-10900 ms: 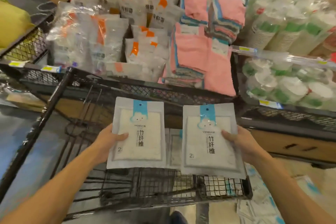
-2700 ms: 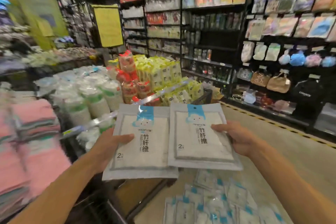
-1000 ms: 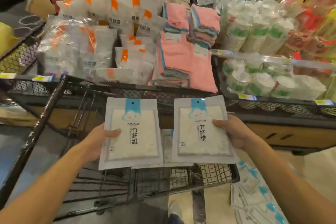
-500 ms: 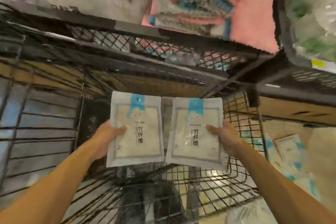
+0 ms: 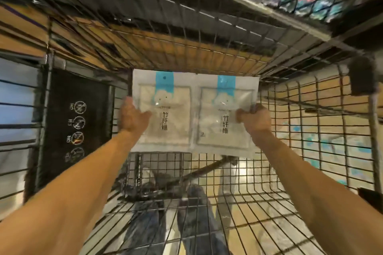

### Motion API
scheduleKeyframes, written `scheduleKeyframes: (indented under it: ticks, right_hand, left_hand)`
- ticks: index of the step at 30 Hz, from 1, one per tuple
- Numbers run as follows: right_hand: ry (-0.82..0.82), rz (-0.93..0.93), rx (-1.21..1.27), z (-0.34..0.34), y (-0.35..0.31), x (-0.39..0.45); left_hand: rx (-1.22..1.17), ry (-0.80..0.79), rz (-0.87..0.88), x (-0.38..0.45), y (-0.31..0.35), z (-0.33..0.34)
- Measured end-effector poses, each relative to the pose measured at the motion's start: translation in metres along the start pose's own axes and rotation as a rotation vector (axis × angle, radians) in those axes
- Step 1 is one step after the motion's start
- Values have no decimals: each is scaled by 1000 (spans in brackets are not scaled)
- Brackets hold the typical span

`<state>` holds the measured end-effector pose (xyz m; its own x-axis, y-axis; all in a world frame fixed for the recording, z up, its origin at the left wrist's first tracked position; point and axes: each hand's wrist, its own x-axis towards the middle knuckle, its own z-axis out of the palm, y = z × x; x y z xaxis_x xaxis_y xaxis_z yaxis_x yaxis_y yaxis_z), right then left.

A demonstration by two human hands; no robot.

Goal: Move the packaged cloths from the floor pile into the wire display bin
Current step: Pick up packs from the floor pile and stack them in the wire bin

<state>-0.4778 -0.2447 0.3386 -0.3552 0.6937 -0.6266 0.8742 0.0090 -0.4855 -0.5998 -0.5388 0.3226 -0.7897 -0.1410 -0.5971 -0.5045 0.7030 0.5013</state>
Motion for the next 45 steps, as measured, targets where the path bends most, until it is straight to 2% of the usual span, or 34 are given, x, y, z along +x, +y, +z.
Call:
scheduleKeyframes:
  ticks: [2,5,7,11,14,19,27,33,39,42,45]
  right_hand:
    - [68,-43,-126,8,2,-3]
    - [196,-110,-240,10,-9,-9]
    - [230,-153,-373,11,-15,-15]
    - [226,-259,-608,-2,-34,-36]
    - [164,-356,-625,-27,-49,-61]
    - [160,-551,-686,-89,-85,-112]
    - [144,-694,-690,-195,-165,-209]
    - [260,-822,-665,-271,-212,-291]
    - [388,-807,-633,-348,-212,-360]
    - [520,-760,-574,-380,-192,-389]
    - [578,-653,-507,-408,-153,-415]
  left_hand:
    - [109,86,55,-4,-1,3]
    - [345,140,266,-5,0,3]
    - [514,131,389,-3,3,-1]
    - [611,72,432,-19,20,-15]
    - [708,79,500,-43,38,-35]
    - [757,139,635,-96,91,-91]
    - [780,238,655,-216,191,-204]
    - [791,369,690,-298,247,-273]
    - [831,400,802,-362,294,-316]
    - [803,381,906,-380,310,-321]
    - [795,347,1023,-403,317,-304]
